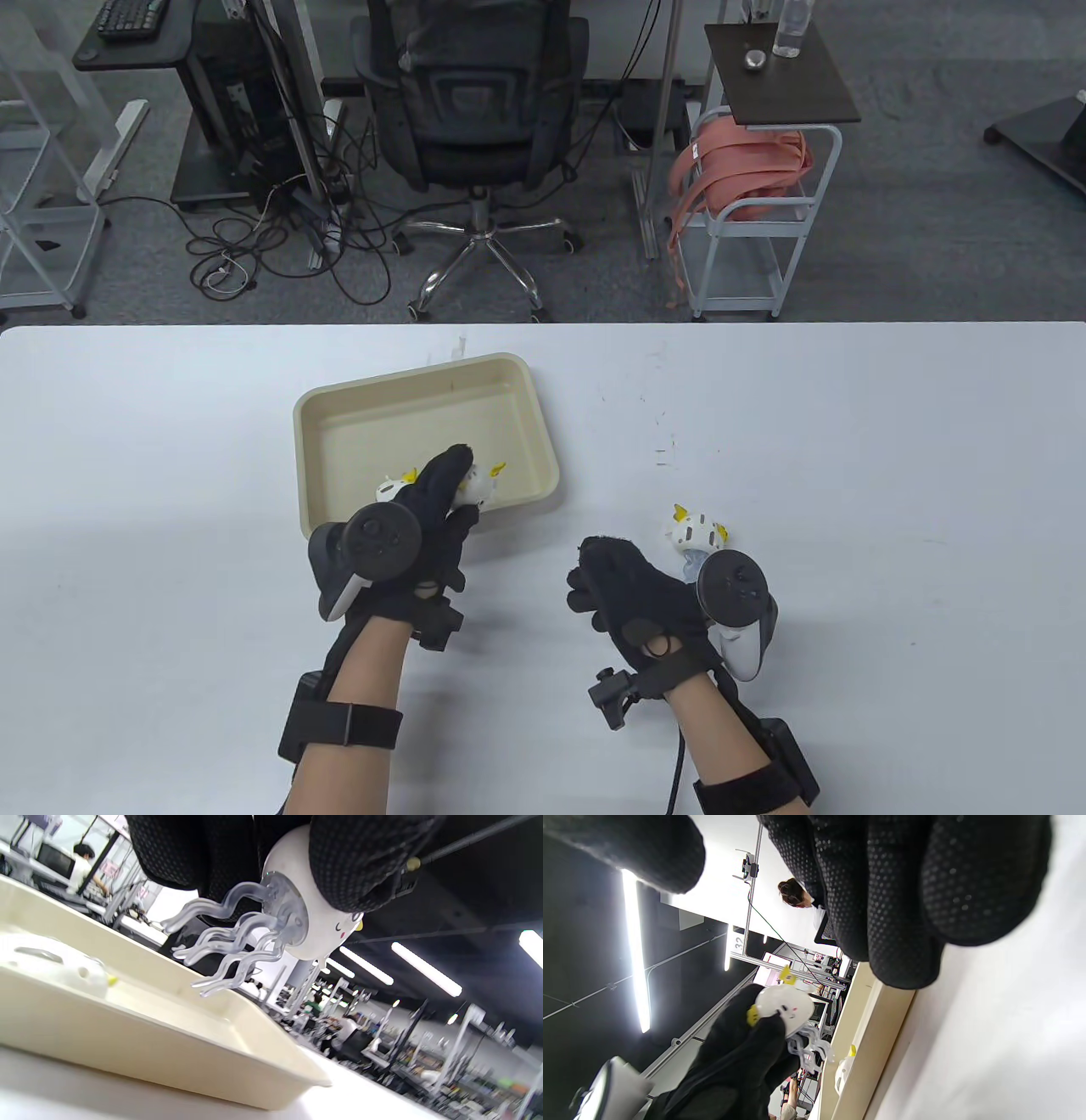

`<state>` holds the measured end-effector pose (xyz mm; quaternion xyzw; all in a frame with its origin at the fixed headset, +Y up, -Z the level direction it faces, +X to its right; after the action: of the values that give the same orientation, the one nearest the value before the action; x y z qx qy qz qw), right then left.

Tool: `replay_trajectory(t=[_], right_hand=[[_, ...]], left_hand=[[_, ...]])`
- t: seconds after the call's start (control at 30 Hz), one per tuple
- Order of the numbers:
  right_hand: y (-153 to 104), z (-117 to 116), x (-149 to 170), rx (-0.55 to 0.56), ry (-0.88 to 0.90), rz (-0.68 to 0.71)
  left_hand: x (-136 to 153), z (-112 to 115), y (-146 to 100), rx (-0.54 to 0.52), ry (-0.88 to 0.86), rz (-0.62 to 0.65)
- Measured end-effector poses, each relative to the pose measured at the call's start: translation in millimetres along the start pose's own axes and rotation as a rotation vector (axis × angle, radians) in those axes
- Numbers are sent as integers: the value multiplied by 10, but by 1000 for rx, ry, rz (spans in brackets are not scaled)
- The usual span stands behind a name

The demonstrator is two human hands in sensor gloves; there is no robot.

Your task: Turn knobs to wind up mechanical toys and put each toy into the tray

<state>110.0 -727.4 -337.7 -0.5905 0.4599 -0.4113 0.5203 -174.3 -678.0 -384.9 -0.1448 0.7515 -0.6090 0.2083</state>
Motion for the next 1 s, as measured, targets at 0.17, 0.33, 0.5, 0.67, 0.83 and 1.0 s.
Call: replay_trajectory(t=[0.17, 0.33, 0.5, 0.67, 0.83, 1.0], right_hand=[[0, 5, 2, 1, -6, 3], [1, 3, 2, -1, -9, 4], [-1, -3, -4, -1, -13, 11], [5, -19, -4, -6, -19, 11], [4, -14, 0, -2, -17, 10], [4, -13, 1, -3, -14, 8]], left_hand=[[-61, 225, 207, 3, 279, -3], [-114, 469, 343, 33, 460, -4], [-37, 616, 417, 65, 539, -34], [20, 705, 435, 88, 529, -46], [89, 713, 462, 133, 463, -93], [112, 733, 448, 154, 382, -84]])
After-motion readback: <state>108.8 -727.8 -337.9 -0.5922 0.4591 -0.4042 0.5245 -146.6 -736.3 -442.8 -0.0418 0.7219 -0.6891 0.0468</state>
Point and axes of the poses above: the tracker on the back of each hand, its own x axis roughly to the little-finger side, its own y axis roughly from the wrist to the fingertips, z = x × y, the point moved 5 cm from there along y, roughly from the wrist to the fingertips, and after that the axes turned 6 degrees about -z, right-handed, at the moved point
